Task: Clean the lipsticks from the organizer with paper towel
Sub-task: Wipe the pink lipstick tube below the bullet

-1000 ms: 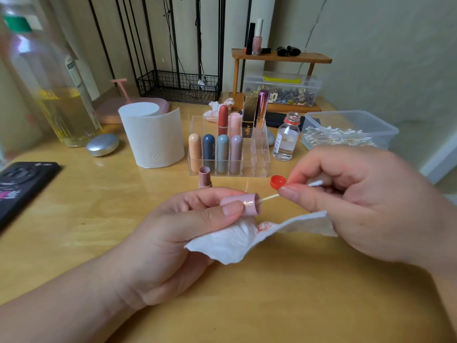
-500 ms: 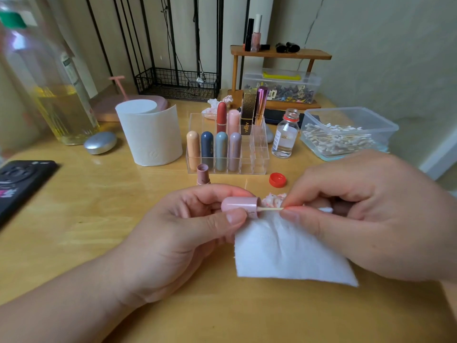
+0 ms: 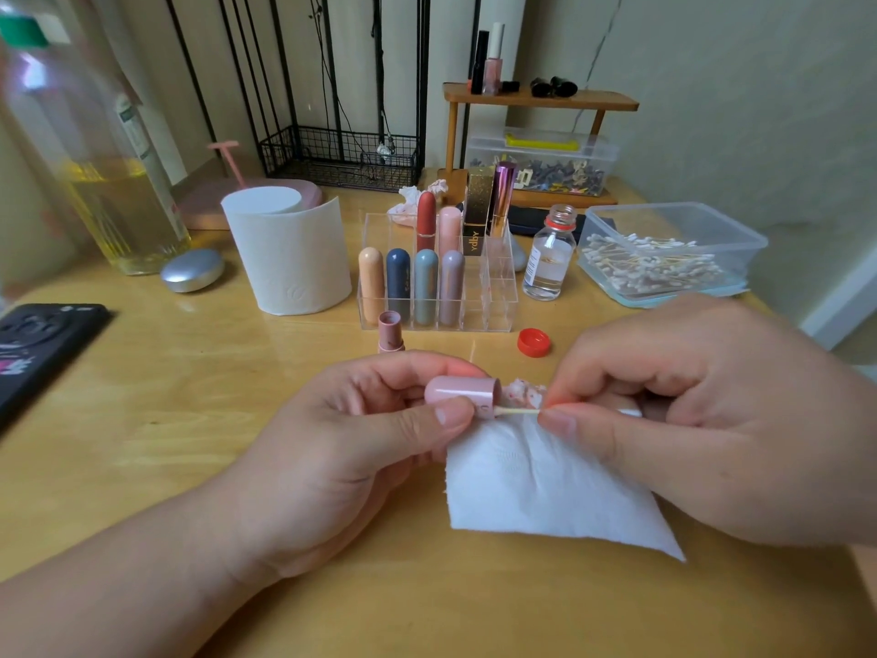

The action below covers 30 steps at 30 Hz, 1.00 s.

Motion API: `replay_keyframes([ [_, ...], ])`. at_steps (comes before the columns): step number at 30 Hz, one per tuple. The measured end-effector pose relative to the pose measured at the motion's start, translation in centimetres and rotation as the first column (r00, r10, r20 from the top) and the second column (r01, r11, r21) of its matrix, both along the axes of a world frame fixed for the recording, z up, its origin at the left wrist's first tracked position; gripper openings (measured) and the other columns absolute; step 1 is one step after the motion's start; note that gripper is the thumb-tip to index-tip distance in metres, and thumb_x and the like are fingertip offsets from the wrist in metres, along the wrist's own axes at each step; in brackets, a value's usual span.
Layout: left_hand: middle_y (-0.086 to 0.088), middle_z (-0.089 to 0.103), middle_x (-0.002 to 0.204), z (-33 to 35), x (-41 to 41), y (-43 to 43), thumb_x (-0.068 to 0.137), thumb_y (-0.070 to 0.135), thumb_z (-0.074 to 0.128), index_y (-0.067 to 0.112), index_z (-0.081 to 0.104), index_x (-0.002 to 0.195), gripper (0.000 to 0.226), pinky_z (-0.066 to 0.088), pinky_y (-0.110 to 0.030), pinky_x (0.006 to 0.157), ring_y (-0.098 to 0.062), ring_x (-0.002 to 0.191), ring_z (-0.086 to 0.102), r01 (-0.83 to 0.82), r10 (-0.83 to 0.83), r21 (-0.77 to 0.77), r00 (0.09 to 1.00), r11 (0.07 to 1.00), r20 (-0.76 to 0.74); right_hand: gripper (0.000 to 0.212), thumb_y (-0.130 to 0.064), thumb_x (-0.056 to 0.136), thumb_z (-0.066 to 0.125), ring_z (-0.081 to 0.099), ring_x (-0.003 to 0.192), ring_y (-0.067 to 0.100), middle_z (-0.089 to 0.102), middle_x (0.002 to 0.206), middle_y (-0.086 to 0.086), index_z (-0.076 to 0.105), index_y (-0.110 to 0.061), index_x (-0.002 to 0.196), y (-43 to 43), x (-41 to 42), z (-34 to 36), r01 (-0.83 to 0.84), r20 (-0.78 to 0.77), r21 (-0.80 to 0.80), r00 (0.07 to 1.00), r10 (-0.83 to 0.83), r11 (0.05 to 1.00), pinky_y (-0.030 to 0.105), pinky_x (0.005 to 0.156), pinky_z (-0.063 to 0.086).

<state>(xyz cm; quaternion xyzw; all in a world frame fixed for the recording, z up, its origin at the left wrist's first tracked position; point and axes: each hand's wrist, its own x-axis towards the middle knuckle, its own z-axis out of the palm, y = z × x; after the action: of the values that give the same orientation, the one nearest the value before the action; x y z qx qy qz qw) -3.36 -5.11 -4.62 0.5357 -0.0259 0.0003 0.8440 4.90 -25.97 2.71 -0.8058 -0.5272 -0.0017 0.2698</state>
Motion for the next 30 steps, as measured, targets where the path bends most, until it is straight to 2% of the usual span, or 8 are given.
replay_keyframes([
  [3,-0.023,0.069,0.099,0.0,0.1,-0.1,0.077,0.003,0.073,0.0,0.074,0.1,0.023,0.055,-0.035,0.085,-0.032,0.092,0.064,0.017,-0.017,0.003,1.0,1.0,-0.024,0.012,-0.029,0.087,0.066,0.054,0.056,0.01,0.058,0.062,-0.007,0.068,-0.024,0.077,0.1,0.1,0.0,0.026,0.039,-0.002,0.999,-0.026,1.0,0.013,0.046,0.035],
  [5,-0.021,0.07,0.098,0.1,0.1,-0.1,0.075,0.006,0.069,0.001,0.074,0.098,0.024,0.055,-0.035,0.085,-0.03,0.091,0.066,0.02,-0.02,-0.013,0.999,1.0,-0.043,0.013,-0.031,0.088,0.064,0.054,0.057,0.007,0.058,0.063,-0.01,0.067,-0.025,0.076,0.3,0.2,0.0,0.066,0.077,-0.014,0.995,-0.065,0.998,0.012,0.049,0.036],
  [11,-0.021,0.068,0.098,0.2,0.0,0.0,0.077,0.005,0.066,0.001,0.074,0.098,0.023,0.054,-0.034,0.085,-0.032,0.092,0.063,0.007,-0.007,-0.002,0.999,1.0,-0.053,0.021,-0.037,0.085,0.059,0.051,0.055,0.0,0.055,0.059,-0.016,0.066,-0.024,0.07,0.5,0.1,-0.3,0.112,0.008,-0.077,0.994,-0.112,0.991,0.006,0.049,0.034],
  [15,-0.021,0.07,0.099,0.2,0.0,-0.3,0.076,0.006,0.068,0.001,0.074,0.099,0.024,0.054,-0.032,0.083,-0.03,0.091,0.064,0.021,-0.021,0.014,0.999,1.0,-0.036,0.019,-0.035,0.086,0.06,0.051,0.054,0.008,0.055,0.055,-0.006,0.066,-0.025,0.072,0.6,-0.2,-0.2,0.028,-0.068,-0.129,0.997,-0.037,0.991,0.006,0.05,0.035],
  [22,-0.021,0.069,0.099,0.2,0.1,-0.1,0.076,0.006,0.067,-0.002,0.072,0.1,0.026,0.054,-0.036,0.086,-0.033,0.093,0.063,0.026,-0.027,-0.01,0.997,1.0,-0.072,0.02,-0.035,0.091,0.058,0.052,0.061,0.0,0.057,0.067,-0.014,0.065,-0.026,0.075,0.6,0.0,-0.1,0.111,0.072,-0.072,0.992,-0.106,0.991,0.005,0.052,0.035],
  [25,-0.019,0.069,0.098,0.2,0.1,-0.1,0.076,0.008,0.068,0.002,0.075,0.099,0.025,0.053,-0.037,0.086,-0.033,0.093,0.061,0.018,-0.017,0.009,0.997,1.0,-0.072,0.034,-0.043,0.098,0.05,0.051,0.06,0.005,0.056,0.065,-0.014,0.063,-0.024,0.072,0.9,0.1,-0.5,0.14,0.011,-0.123,0.99,-0.14,0.982,0.01,0.051,0.036],
  [28,-0.025,0.066,0.102,0.0,0.1,-0.1,0.078,0.007,0.067,0.0,0.073,0.102,0.025,0.046,-0.046,0.093,-0.037,0.097,0.058,0.023,-0.021,0.024,0.998,0.999,-0.067,0.033,-0.046,0.089,0.047,0.05,0.058,0.009,0.054,0.06,-0.013,0.06,-0.022,0.069,1.0,0.1,-0.7,0.118,-0.045,-0.182,0.991,-0.128,0.976,0.015,0.05,0.037],
  [30,-0.025,0.067,0.104,0.0,0.1,-0.1,0.078,0.007,0.067,-0.002,0.072,0.103,0.027,0.048,-0.044,0.093,-0.037,0.098,0.06,0.016,-0.015,0.025,0.998,1.0,-0.061,0.033,-0.044,0.092,0.049,0.049,0.056,0.01,0.053,0.056,-0.01,0.059,-0.022,0.069,1.1,-0.1,-0.9,0.078,-0.071,-0.193,0.993,-0.094,0.978,0.015,0.05,0.037],
])
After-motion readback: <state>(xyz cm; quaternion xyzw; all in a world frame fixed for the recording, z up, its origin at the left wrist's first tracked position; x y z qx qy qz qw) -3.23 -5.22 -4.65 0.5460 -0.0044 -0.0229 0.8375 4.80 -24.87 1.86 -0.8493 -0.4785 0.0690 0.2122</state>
